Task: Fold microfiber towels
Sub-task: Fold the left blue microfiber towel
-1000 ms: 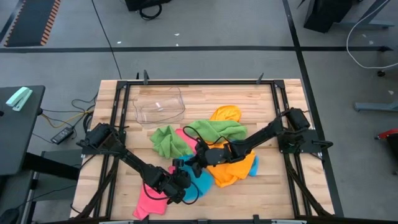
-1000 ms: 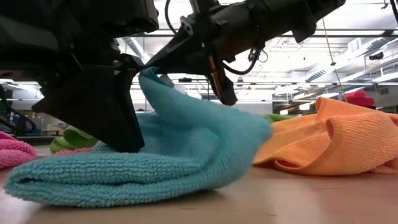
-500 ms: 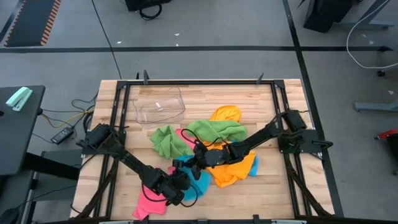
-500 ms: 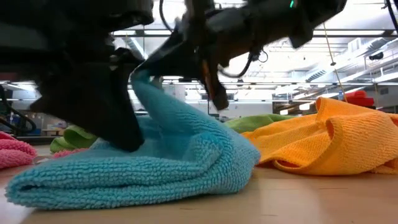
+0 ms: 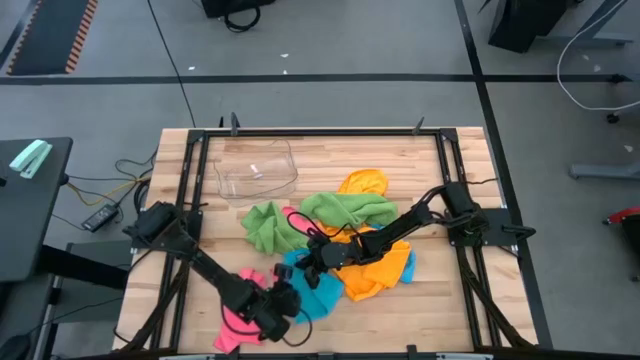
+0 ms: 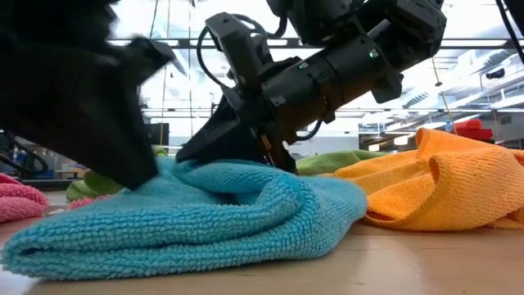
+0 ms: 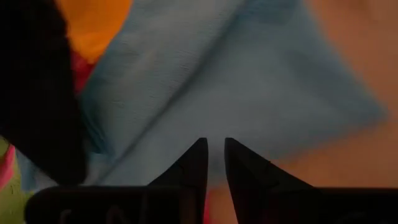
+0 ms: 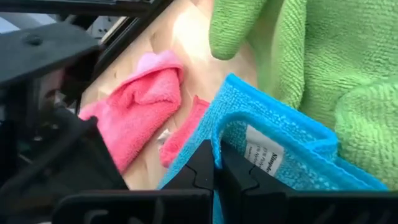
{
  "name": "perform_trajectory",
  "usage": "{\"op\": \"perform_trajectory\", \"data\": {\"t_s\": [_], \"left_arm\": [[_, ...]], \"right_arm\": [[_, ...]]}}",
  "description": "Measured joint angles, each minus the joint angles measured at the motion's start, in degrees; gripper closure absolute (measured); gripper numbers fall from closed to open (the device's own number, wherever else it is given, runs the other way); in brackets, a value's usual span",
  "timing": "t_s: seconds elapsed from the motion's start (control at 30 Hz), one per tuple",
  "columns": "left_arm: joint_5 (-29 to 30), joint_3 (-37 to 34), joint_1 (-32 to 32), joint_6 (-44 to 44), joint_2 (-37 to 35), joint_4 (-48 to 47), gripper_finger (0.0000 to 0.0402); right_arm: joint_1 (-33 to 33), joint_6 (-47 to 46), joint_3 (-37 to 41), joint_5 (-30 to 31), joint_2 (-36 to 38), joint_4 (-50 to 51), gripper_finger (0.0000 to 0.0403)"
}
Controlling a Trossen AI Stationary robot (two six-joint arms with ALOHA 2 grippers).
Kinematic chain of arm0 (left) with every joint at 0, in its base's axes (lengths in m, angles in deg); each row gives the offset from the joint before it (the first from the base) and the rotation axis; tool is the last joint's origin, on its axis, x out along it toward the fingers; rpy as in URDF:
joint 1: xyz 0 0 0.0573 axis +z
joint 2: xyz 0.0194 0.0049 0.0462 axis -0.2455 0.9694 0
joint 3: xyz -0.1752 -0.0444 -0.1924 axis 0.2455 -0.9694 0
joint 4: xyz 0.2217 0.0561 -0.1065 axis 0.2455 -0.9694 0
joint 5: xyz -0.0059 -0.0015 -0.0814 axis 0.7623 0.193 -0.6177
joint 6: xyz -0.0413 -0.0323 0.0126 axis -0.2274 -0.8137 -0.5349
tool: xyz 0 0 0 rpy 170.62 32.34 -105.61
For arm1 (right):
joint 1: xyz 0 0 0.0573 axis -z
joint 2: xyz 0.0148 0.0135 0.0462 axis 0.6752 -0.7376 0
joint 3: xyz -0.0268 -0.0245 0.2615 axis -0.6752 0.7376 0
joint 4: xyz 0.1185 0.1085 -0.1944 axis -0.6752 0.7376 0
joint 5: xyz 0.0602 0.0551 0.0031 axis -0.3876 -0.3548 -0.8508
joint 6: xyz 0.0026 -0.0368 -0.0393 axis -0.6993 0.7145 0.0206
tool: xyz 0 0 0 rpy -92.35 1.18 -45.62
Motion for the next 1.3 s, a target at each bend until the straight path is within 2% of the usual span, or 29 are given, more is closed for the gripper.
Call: {"op": "perform_trajectory", "data": {"t_s": [0.1,0.23,0.33,0.57,0.83,1.03,1.17,1.3], "left_arm": [[-1.6,2.7,-2.5,2.1,-0.1,-2.5,0.034],[-2.1,3.0,-4.6,3.2,-0.1,1.7,0.034],[-1.0,3.1,-4.2,1.9,1.3,6.6,0.034],[0.2,3.0,-1.9,-1.6,6.9,7.0,0.0341],[3.9,3.1,-2.8,-3.3,7.9,6.8,0.0356],[4.7,3.0,-3.3,-2.4,8.0,6.7,0.0365],[4.8,3.0,-3.3,-2.4,8.0,6.7,0.0367],[4.8,3.0,-3.3,-2.4,8.0,6.7,0.0366]], "right_arm": [[0.0,0.0,0.0,0.0,0.1,0.4,0.0392],[0.0,-0.2,0.0,-0.1,0.2,1.7,0.0392],[0.0,-0.5,0.0,-0.1,0.2,1.7,0.0392],[-0.1,-0.6,-1.0,-0.6,0.9,1.8,0.0392],[-0.1,0.4,-3.7,-0.5,1.3,2.6,0.0392],[-0.1,2.1,-3.7,2.7,0.4,3.1,0.0391],[0.3,2.1,-3.6,2.9,-1.1,4.3,0.0368],[0.6,2.5,-3.7,3.1,-0.9,4.3,0.0322]]}}
